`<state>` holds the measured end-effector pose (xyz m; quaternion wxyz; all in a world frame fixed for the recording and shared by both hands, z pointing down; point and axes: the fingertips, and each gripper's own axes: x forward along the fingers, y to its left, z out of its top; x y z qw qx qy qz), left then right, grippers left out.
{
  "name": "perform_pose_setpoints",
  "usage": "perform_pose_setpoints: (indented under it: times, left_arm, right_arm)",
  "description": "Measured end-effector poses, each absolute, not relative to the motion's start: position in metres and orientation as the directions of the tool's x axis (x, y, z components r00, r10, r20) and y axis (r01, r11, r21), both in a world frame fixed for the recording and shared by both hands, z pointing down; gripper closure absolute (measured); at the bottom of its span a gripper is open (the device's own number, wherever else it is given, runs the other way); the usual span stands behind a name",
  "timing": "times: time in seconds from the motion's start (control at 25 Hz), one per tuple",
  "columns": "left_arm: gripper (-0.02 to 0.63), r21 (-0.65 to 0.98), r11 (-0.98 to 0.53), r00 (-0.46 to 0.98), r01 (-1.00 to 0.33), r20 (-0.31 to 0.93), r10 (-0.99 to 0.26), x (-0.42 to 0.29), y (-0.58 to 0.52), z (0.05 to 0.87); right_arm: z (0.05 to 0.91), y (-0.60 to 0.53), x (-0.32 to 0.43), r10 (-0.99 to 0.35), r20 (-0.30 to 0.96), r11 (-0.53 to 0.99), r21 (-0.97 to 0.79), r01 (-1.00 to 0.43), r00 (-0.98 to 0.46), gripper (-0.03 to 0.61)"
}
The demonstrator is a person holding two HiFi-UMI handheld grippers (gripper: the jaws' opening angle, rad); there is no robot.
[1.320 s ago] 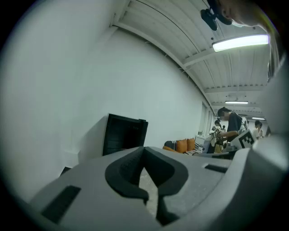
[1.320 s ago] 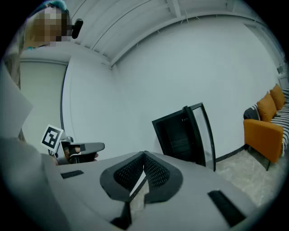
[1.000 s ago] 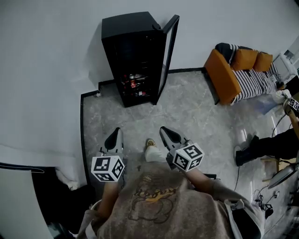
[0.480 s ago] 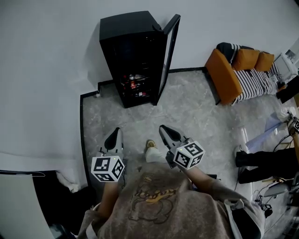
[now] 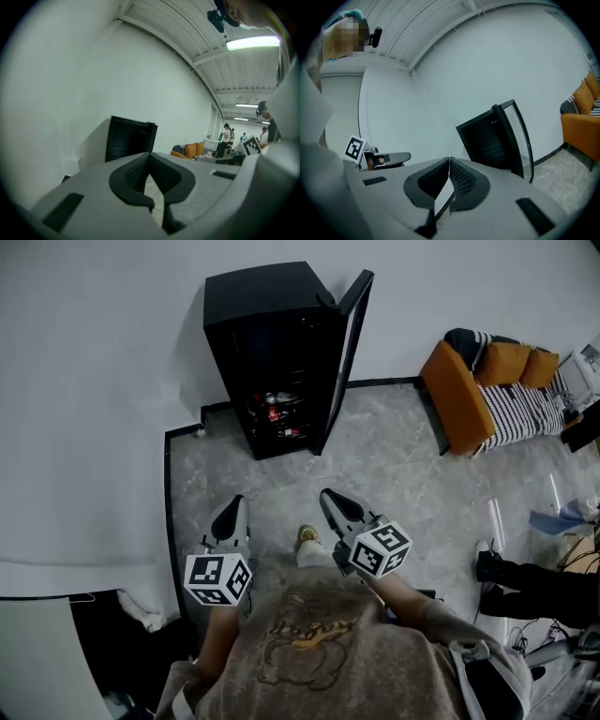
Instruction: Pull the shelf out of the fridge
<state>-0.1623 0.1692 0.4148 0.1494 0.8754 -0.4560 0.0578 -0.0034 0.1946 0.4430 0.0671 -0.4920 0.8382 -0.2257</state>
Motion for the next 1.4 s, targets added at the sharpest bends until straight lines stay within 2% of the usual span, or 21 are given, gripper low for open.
perform_pose_setpoints:
  times: [0.68,1.4]
  left_arm:
    - [0.608,0.21,-0.553,0.592,-0.806,0.256,-0.764,-0.144,0.096,0.415]
    - [0.607,0.211,-0.471,0.513,-0.857,0.249,-0.822,-0.119,0.027,0.415]
  right_arm:
    - [0.448,0.121,0.006,-0.849,0.127,0.404,-0.471,-0.784,-0.514,0.557]
    - [0.452,0.039,0.034,-0.801,0.136,0.448,-0.509,-0.735,-0.582,0.557]
